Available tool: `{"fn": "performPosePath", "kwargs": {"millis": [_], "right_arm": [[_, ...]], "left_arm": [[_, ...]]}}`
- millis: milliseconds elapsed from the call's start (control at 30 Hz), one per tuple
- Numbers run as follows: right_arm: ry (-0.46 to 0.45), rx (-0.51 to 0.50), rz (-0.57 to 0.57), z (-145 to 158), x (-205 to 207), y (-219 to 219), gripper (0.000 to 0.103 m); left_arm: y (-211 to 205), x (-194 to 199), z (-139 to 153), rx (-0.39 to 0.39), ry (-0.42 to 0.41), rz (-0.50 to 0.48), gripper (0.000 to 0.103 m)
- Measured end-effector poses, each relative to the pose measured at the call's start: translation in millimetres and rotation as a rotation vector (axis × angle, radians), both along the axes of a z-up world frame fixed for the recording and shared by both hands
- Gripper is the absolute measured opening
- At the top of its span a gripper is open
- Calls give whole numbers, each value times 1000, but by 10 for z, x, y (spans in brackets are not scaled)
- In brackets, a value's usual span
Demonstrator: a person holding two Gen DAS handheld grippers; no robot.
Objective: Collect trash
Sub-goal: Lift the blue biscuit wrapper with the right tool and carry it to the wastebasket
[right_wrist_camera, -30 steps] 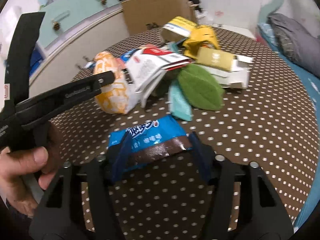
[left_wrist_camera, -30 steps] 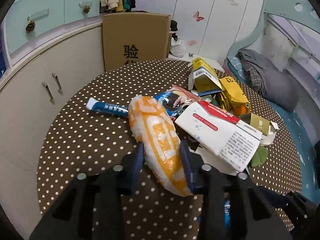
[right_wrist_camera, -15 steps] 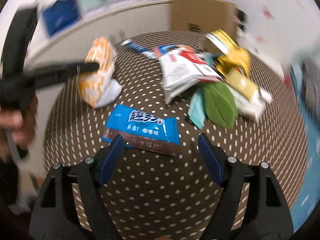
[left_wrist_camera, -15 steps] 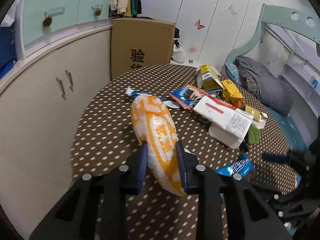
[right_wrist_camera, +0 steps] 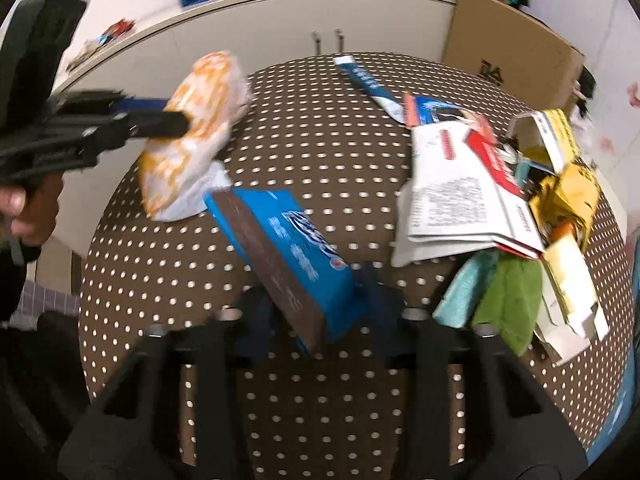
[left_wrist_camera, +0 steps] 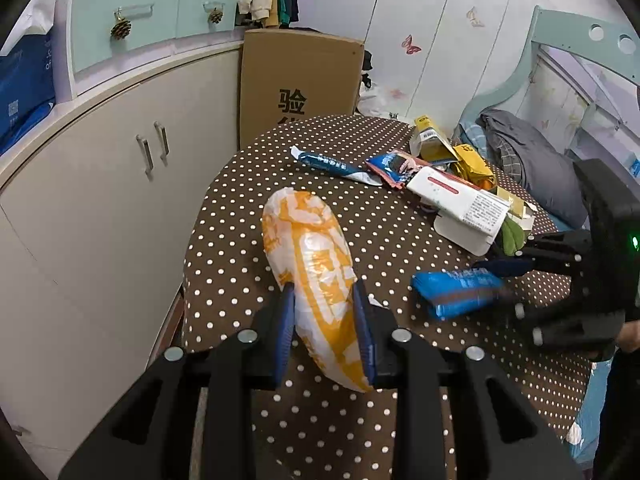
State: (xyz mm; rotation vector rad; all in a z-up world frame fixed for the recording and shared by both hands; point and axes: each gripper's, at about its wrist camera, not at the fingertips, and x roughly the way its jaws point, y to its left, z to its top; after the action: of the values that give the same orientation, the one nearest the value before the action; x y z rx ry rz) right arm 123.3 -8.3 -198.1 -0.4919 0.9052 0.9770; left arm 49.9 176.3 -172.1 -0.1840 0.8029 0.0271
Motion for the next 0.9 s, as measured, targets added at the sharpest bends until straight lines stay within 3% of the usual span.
{"fn": "performPosePath", "kwargs": {"millis": [67,100,133,200,333,433,467,500,667,900], "right_arm": [[5,-2,2,9,0,-13,38],[-7,-19,5,16,-25,13,61],[-40,-34,11,26,-76,31,75],[-85,-46,51,62,-235,51,75],[-88,-48,92,60,-243,156,76],[-13,-36,140,-9,-171,262,72],[-9,-24,135,-16,-147,263,65],[-4,-5,114,4,-112,244,43],[24,41,34,26,-42,110,35],[5,253,-103,403,-195,-475,35]], "left_arm": [[-4,-16,2,-7,1,-9,28],[-8,-21,2,-8,2,-13,28],[-19,-21,0,-1,3,-15,28],[-26,-24,-3,5,5,-17,28],[-45,-44,-5,10,6,-19,28],[-51,-62,3,12,6,-21,28],[-49,-67,9,12,6,-21,28],[-48,-74,18,12,4,-20,28],[-86,-92,98,16,-13,-30,28],[-431,-54,351,20,-69,-106,28]]}}
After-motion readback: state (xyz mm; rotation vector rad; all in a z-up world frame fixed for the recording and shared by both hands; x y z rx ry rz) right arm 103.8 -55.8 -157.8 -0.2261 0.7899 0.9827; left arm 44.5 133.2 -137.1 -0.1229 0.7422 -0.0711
